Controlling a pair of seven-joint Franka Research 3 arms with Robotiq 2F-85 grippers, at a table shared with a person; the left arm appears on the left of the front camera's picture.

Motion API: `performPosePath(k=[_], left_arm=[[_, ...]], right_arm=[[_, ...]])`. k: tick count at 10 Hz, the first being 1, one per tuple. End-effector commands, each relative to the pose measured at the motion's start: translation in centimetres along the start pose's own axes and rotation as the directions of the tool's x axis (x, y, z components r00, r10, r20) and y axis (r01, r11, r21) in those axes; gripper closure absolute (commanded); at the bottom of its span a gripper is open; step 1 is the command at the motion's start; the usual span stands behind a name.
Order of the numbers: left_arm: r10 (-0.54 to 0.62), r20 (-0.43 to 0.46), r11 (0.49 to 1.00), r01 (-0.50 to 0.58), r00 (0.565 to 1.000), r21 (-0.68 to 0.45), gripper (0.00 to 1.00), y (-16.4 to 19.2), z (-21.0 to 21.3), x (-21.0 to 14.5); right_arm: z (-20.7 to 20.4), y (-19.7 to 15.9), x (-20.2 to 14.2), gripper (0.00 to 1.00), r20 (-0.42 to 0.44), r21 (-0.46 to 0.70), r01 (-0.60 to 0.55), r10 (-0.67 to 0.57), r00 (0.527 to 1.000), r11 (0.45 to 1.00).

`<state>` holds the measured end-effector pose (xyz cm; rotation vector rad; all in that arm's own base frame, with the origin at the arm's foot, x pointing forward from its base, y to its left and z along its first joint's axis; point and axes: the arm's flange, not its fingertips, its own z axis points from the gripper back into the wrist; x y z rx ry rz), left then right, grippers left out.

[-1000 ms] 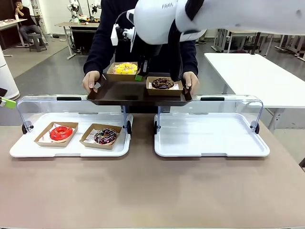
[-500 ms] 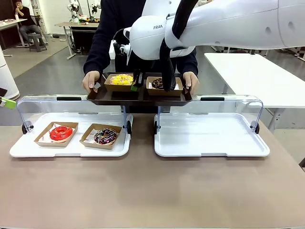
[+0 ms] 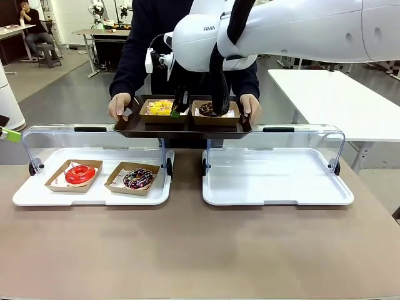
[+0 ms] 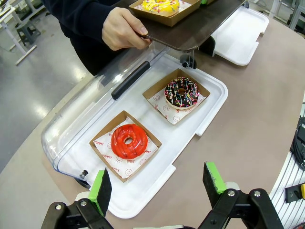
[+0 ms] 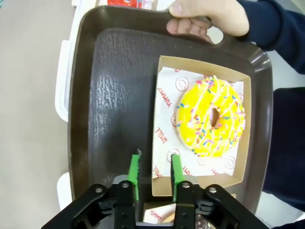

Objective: Provide the desired donut to the person.
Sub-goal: Place the picked Paper togo box onto the Handle tray extended by the person.

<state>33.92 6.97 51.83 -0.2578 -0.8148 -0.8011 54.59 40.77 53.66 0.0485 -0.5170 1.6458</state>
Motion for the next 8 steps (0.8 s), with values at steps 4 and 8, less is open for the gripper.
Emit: performPosePath(k=[4,8], left_arm=[[-0.001,0.009,1.0,0.001,1.0,-0.006,0.0,0.15,0.01,-0.17],[-0.001,0.009,1.0,0.001,1.0,-0.006,0.0,0.15,0.01,-0.17]], right_arm=[[0.89,-0.46,-0.33,0.0,0.047,0.082,0.019,-0.023,0.999,0.996],[0.84,-0.53,-0.38,0.0,0.059,0.106,0.027,-0.034,0.998,0.994]])
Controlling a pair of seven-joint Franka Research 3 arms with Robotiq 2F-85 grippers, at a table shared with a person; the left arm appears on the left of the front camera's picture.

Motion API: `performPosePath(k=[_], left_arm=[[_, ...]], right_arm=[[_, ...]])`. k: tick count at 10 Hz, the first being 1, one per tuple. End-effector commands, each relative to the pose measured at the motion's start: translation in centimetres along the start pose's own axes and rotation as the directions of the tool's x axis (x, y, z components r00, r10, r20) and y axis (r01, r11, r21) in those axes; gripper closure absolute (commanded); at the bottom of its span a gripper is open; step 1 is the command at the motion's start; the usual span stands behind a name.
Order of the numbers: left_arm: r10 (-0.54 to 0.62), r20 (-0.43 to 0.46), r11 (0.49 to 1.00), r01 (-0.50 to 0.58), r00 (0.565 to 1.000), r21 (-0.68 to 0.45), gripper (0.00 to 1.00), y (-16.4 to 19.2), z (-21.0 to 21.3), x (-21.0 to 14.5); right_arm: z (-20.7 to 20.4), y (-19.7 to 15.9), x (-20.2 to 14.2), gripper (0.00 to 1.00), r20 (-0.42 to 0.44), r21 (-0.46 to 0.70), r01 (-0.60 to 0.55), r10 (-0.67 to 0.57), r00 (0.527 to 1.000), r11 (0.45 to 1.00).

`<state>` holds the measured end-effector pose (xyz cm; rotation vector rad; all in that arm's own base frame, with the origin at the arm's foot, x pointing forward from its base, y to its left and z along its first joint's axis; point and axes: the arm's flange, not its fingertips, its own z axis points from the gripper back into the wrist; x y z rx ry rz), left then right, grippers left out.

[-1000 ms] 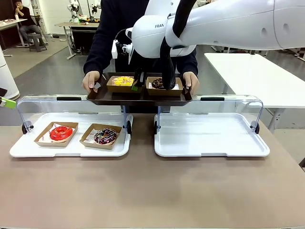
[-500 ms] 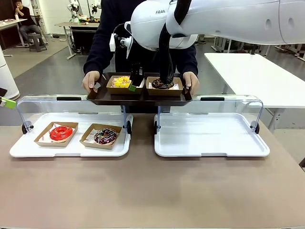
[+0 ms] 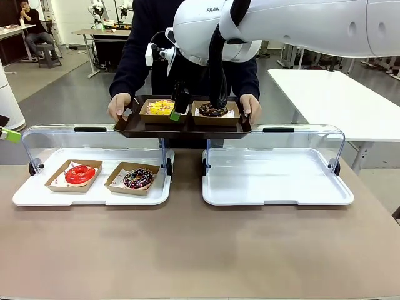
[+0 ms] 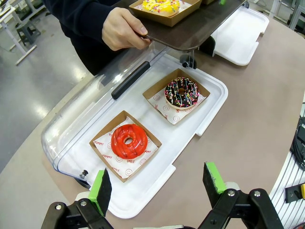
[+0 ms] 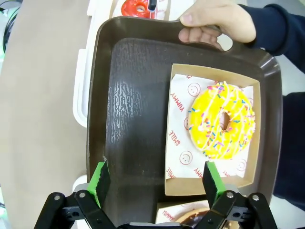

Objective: Provide the desired donut to the person.
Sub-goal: Place the picked Paper togo box onto the Handle tray extended by the person.

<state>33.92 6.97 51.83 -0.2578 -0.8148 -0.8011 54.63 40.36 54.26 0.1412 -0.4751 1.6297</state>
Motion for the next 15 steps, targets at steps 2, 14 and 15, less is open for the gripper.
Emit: performPosePath(k=[2,14,15], left_arm=[[-0.001,0.009,1.0,0.001,1.0,-0.006,0.0,0.2,0.0,-0.2],[-0.001,0.009,1.0,0.001,1.0,-0.006,0.0,0.2,0.0,-0.2],[-0.001,0.009,1.0,0.001,1.0,-0.006,0.0,0.2,0.0,-0.2]], right_arm=[[0.0,0.0,0.0,0.0,0.0,0.0,0.0,0.0,1.0,1.0],[5.9,1.5,-1.2,0.0,0.072,-0.007,-0.005,0.005,0.997,1.0],[10.0,3.9,-2.7,0.0,0.11,0.003,-0.015,0.014,0.994,1.0]])
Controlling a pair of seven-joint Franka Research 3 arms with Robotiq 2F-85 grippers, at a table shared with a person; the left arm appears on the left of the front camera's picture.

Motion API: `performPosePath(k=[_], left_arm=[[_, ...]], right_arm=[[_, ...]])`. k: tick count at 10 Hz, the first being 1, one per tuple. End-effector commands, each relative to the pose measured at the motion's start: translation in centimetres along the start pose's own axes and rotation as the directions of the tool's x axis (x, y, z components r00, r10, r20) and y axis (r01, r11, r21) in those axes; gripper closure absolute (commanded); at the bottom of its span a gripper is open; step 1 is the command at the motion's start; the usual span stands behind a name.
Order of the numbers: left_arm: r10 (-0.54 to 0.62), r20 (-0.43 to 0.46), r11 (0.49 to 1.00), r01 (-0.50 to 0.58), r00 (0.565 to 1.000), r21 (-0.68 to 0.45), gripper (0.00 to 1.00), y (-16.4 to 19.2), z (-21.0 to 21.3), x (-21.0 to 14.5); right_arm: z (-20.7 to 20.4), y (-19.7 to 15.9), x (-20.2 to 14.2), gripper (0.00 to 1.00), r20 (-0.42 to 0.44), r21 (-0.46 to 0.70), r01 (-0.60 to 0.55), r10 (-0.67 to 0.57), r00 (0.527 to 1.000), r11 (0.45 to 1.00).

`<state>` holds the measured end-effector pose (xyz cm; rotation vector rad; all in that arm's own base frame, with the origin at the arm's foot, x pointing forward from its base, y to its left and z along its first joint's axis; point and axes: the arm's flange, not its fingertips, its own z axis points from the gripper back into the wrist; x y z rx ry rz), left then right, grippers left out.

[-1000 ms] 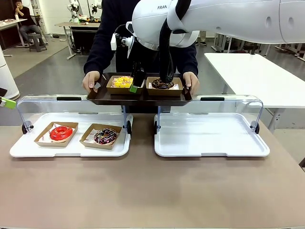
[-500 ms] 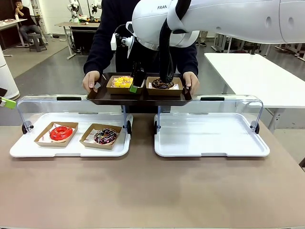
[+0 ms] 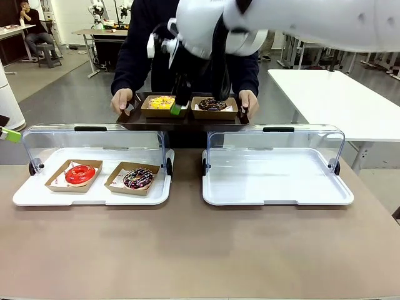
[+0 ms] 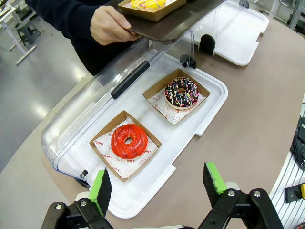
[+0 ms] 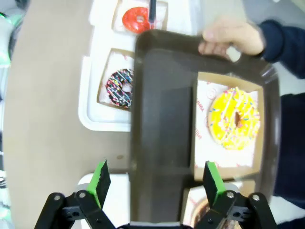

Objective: Provide the desired donut to the person.
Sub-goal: Place the picked Paper togo box onto the Handle tray extended by the person.

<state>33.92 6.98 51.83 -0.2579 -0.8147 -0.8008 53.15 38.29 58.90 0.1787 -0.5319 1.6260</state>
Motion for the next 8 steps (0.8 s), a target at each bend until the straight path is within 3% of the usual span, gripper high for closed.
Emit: performPosePath(k=[1,3,5,8], left_arm=[[-0.001,0.009,1.0,0.002,1.0,-0.006,0.0,0.1,0.0,-0.2],[-0.001,0.009,1.0,0.002,1.0,-0.006,0.0,0.1,0.0,-0.2],[-0.001,0.009,1.0,0.002,1.0,-0.006,0.0,0.1,0.0,-0.2],[-0.001,0.009,1.0,0.002,1.0,-0.006,0.0,0.1,0.0,-0.2]], right_arm=[[7.9,5.9,-4.2,0.0,0.065,0.004,-0.004,0.004,0.998,1.0],[13.0,10.3,-9.5,0.0,0.096,-0.019,0.075,-0.073,0.993,0.997],[15.6,12.9,-15.0,0.0,0.201,-0.044,0.143,-0.131,0.971,0.989],[15.0,16.6,-23.9,0.0,0.28,-0.126,0.205,-0.164,0.946,0.971]])
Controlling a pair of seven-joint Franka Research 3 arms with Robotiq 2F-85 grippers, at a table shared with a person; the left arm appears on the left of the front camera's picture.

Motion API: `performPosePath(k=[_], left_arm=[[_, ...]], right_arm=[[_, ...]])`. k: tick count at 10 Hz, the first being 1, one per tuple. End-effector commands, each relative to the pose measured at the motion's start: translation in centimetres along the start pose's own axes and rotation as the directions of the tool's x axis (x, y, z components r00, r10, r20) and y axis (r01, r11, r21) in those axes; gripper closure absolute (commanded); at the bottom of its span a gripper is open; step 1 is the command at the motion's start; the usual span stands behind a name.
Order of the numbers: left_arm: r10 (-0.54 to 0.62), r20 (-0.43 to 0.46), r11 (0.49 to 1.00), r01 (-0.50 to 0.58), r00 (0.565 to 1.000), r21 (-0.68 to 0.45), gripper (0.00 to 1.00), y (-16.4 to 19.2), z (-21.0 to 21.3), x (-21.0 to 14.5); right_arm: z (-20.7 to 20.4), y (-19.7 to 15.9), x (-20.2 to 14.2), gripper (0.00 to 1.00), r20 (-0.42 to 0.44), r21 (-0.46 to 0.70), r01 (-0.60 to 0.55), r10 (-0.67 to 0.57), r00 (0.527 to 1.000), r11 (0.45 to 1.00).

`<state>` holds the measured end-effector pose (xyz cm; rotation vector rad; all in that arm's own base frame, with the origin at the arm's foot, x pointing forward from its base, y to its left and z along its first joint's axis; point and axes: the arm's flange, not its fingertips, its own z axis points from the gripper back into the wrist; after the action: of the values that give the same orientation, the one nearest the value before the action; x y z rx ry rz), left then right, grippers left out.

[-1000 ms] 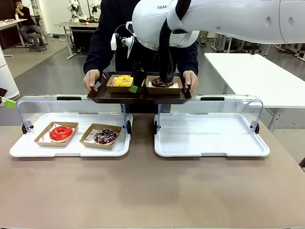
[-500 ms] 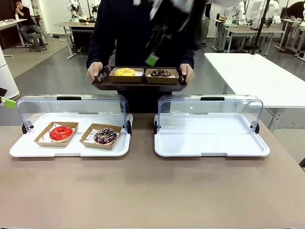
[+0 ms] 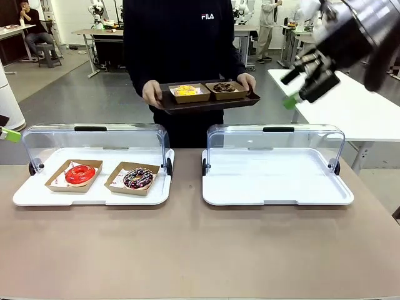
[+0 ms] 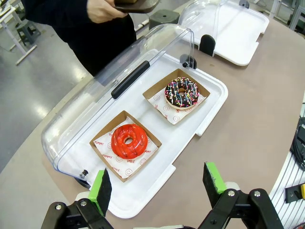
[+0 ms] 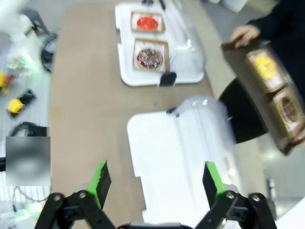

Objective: Provide the desired donut to the person.
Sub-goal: Place the picked Paper togo box onto the Handle tray extended by the person.

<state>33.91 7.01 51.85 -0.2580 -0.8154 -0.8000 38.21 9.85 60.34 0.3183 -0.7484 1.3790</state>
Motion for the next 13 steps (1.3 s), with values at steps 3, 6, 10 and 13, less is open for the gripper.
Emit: performPosePath(k=[3,6,10,13], left_arm=[[-0.002,0.009,1.0,0.002,1.0,-0.007,0.0,0.1,0.0,-0.2],[-0.002,0.009,1.0,0.002,1.0,-0.007,0.0,0.1,0.0,-0.2],[-0.002,0.009,1.0,0.002,1.0,-0.007,0.0,0.1,0.0,-0.2],[-0.002,0.009,1.0,0.002,1.0,-0.007,0.0,0.1,0.0,-0.2]], right_arm=[[-1.0,2.1,-9.1,0.0,0.178,-0.043,0.011,-0.004,0.984,0.999],[1.5,2.5,-12.4,0.0,0.286,-0.028,0.048,-0.038,0.958,0.998],[3.9,2.4,-14.6,0.0,0.353,-0.049,0.101,-0.077,0.933,0.994],[5.1,2.9,-15.9,0.0,0.355,-0.111,0.224,-0.173,0.919,0.968]])
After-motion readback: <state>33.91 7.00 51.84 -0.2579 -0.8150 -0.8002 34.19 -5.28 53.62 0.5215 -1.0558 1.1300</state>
